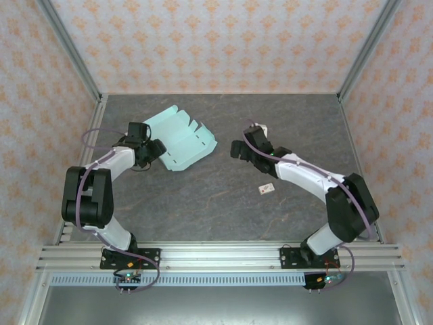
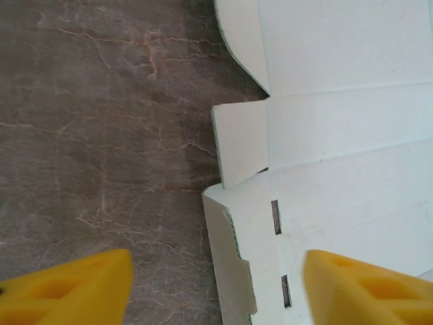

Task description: Fold the paper box

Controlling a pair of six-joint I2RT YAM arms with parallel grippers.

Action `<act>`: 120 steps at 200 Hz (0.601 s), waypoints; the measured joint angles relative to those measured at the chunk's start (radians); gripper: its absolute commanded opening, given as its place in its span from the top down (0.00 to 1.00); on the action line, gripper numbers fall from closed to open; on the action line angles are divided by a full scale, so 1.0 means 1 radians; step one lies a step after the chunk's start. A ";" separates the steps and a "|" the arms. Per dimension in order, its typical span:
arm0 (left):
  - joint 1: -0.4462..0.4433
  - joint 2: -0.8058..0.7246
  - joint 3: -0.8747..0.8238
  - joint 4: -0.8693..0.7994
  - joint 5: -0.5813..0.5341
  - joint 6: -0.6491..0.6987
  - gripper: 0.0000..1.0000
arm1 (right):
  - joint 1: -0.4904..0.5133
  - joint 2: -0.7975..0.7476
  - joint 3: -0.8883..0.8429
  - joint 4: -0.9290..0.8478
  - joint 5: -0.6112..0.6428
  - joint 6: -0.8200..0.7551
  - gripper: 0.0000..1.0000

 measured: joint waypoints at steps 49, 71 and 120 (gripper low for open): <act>-0.019 0.000 -0.001 0.001 0.034 0.008 0.73 | 0.053 0.168 0.111 -0.009 -0.156 0.051 0.14; -0.048 -0.005 -0.018 0.014 0.038 -0.003 0.80 | 0.079 0.210 0.130 0.010 -0.229 0.111 0.22; -0.189 -0.125 -0.167 0.117 0.028 -0.157 0.84 | 0.081 0.225 0.129 0.048 -0.283 0.216 0.28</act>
